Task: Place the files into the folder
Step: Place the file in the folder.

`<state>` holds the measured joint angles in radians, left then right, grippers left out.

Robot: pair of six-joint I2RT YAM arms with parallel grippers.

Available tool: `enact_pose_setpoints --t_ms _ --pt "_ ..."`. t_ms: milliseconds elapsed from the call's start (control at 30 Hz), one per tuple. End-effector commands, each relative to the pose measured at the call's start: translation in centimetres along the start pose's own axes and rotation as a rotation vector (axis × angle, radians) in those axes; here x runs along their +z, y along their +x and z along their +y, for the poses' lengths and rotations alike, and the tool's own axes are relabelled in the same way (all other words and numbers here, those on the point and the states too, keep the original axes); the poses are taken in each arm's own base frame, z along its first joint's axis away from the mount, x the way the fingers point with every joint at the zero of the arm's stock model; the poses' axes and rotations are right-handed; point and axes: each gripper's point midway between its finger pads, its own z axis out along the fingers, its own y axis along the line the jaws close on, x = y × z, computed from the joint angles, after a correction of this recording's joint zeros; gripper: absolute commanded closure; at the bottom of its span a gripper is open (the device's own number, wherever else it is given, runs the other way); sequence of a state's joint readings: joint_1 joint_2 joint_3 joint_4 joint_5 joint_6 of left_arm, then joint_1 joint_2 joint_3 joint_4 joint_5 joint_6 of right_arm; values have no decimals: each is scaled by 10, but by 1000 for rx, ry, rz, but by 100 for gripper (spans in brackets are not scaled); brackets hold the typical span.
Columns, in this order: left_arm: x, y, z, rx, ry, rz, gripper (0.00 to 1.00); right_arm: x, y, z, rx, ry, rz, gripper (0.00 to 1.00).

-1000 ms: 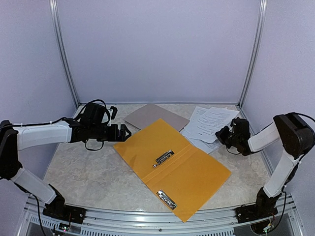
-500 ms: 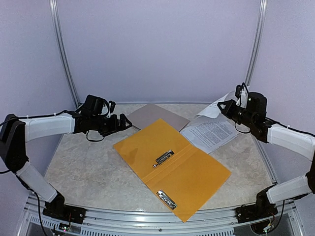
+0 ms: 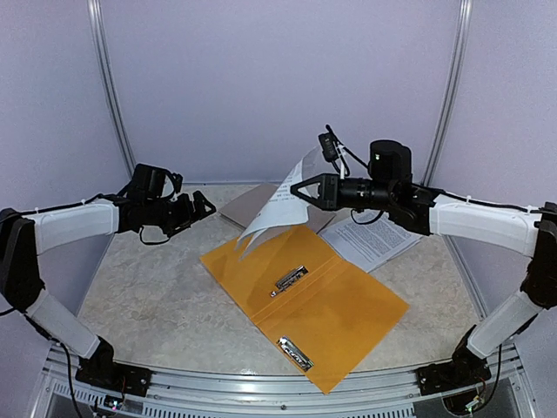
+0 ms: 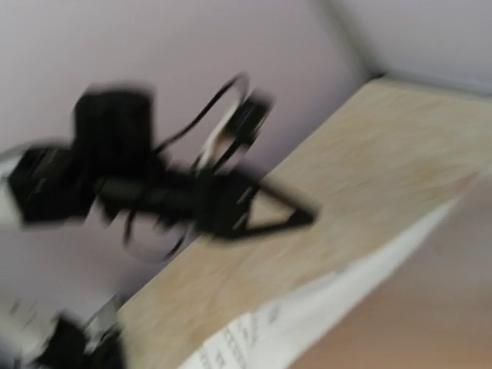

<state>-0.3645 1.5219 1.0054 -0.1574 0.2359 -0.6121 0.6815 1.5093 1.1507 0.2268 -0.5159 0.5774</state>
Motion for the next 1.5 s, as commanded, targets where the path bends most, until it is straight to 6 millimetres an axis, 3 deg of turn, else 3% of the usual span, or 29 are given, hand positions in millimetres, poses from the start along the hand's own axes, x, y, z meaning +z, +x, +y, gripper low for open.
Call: enact_pose_setpoints --t_ms 0,167,300,467,633,833,1033,1267,1467 --pt "-27 -14 12 1 -78 -106 1 11 49 23 10 -105 144 100" --pt "-31 -14 18 8 -104 -117 1 -3 102 0 132 -28 211 100" --pt "-19 -3 17 -15 -76 -59 1 -19 142 -37 236 142 273 100" --pt "4 21 19 -113 -7 53 1 -15 184 -69 334 263 383 100" --pt "17 45 18 -275 121 156 1 -2 189 -74 363 264 385 100" --pt "27 76 33 -345 101 257 1 20 182 -69 332 245 392 100" --pt "8 71 56 -374 4 199 1 59 186 -62 324 205 416 100" --pt "-17 70 94 -487 -125 113 1 88 203 -70 331 224 443 100" --pt "-30 74 124 -585 -212 78 1 119 213 -71 287 200 497 92"
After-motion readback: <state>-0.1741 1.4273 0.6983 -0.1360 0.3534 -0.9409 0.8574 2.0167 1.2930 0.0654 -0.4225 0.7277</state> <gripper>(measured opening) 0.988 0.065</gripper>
